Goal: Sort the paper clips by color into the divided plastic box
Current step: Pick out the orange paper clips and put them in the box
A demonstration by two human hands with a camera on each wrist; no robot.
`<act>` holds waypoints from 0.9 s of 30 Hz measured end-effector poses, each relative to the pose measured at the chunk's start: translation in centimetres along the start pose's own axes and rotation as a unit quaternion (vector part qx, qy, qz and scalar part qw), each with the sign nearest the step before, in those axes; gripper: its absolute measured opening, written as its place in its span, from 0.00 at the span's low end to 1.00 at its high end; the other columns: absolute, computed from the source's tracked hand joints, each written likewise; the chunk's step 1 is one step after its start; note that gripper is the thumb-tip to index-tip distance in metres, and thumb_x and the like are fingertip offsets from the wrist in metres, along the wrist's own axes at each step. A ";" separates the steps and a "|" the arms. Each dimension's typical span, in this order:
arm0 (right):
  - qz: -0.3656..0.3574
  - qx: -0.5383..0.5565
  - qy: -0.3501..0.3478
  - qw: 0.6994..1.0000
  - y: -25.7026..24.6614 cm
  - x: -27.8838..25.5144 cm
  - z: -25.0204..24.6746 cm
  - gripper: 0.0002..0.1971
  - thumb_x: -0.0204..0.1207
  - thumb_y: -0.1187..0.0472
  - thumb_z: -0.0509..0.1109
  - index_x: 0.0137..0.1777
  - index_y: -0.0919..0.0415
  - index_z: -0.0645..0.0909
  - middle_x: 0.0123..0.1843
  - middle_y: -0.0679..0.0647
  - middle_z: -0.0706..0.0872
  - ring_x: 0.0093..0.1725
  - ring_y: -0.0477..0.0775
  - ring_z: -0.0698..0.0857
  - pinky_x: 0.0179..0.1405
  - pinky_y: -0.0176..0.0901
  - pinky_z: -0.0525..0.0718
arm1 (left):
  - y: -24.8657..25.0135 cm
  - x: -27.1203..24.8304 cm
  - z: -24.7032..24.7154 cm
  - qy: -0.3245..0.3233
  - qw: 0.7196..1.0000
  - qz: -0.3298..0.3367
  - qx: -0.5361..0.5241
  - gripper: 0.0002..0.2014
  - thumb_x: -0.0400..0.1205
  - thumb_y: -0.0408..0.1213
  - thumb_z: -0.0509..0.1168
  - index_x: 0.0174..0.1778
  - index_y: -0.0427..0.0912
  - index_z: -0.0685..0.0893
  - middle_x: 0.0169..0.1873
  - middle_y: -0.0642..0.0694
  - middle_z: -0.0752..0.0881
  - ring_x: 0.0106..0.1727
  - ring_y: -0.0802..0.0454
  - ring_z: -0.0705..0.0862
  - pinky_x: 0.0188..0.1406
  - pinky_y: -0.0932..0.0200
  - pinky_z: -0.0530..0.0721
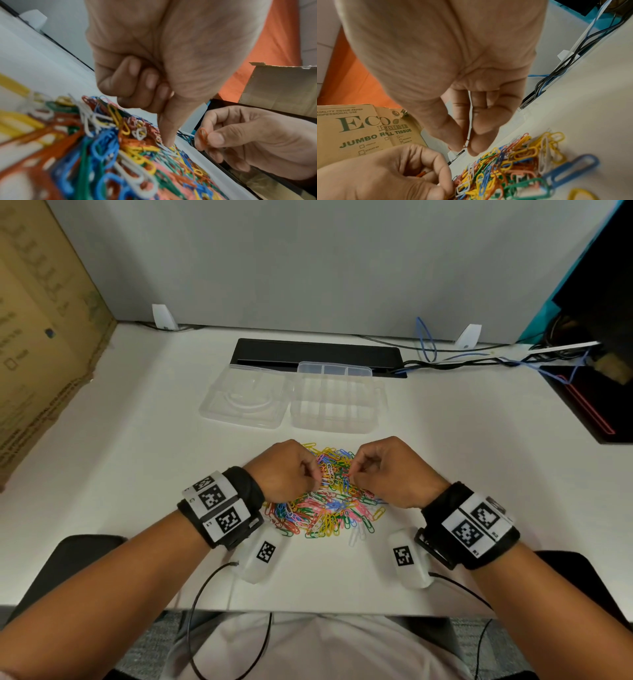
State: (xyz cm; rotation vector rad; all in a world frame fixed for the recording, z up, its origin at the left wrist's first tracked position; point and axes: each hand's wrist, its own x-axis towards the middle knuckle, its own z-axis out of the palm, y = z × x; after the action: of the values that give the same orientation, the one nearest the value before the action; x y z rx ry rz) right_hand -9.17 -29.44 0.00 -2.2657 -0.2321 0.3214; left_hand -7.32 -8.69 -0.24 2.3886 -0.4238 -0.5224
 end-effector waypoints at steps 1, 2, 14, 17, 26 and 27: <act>0.000 0.002 -0.002 1.000 0.0 0.0 0.0 0.10 0.74 0.69 0.74 0.35 0.55 0.86 0.23 0.37 0.84 0.24 0.36 0.80 0.28 0.27 0.75 | 0.0 0.0 -0.1 0.000 1.000 -0.001 0.004 0.02 0.77 0.30 0.73 0.41 0.40 0.92 0.18 0.65 0.79 0.22 0.73 0.77 0.26 0.80 0.70; -0.001 0.004 -0.006 1.000 0.0 0.0 0.1 0.10 0.73 0.69 0.74 0.35 0.54 0.86 0.24 0.39 0.84 0.25 0.37 0.81 0.29 0.30 0.77 | 0.0 0.0 -0.2 -0.005 1.000 0.000 0.018 0.02 0.77 0.31 0.74 0.42 0.42 0.91 0.17 0.65 0.77 0.21 0.74 0.76 0.24 0.80 0.69; 0.026 -0.118 -0.010 0.993 -2.1 -0.1 3.2 0.07 0.68 0.64 0.72 0.36 0.51 0.88 0.33 0.44 0.88 0.38 0.49 0.88 0.43 0.42 0.86 | -0.4 0.2 0.3 0.001 1.000 -0.013 0.026 0.10 0.78 0.34 0.71 0.31 0.52 0.88 0.23 0.60 0.81 0.23 0.68 0.76 0.29 0.70 0.71; 0.034 -0.129 -0.009 0.991 -2.2 -0.2 3.3 0.06 0.68 0.64 0.73 0.37 0.52 0.88 0.35 0.45 0.88 0.41 0.52 0.89 0.47 0.46 0.88 | -0.5 0.2 0.4 0.000 1.000 -0.016 0.007 0.06 0.80 0.36 0.71 0.37 0.48 0.89 0.26 0.58 0.82 0.26 0.66 0.76 0.32 0.68 0.74; 0.024 -0.108 -0.025 0.994 -2.0 -0.4 3.3 0.08 0.70 0.67 0.72 0.39 0.54 0.90 0.31 0.40 0.84 0.41 0.49 0.88 0.46 0.43 0.87 | -1.2 0.4 0.0 0.031 0.999 -0.027 -0.017 0.07 0.82 0.39 0.69 0.43 0.40 0.89 0.28 0.55 0.82 0.26 0.64 0.77 0.32 0.65 0.74; 0.024 -0.104 -0.028 0.994 -2.0 -0.3 3.3 0.07 0.70 0.67 0.73 0.40 0.55 0.90 0.31 0.40 0.84 0.41 0.49 0.88 0.46 0.42 0.87 | -1.2 0.4 -0.1 0.036 0.999 -0.025 -0.020 0.07 0.82 0.39 0.69 0.43 0.39 0.89 0.27 0.56 0.82 0.24 0.66 0.77 0.30 0.68 0.73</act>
State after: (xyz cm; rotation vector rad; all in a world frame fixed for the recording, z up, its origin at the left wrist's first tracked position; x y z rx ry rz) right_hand -10.61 -25.84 -0.53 -2.4736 -0.2521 0.4030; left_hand -6.69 -7.91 -1.06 2.3765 -0.3211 -0.4621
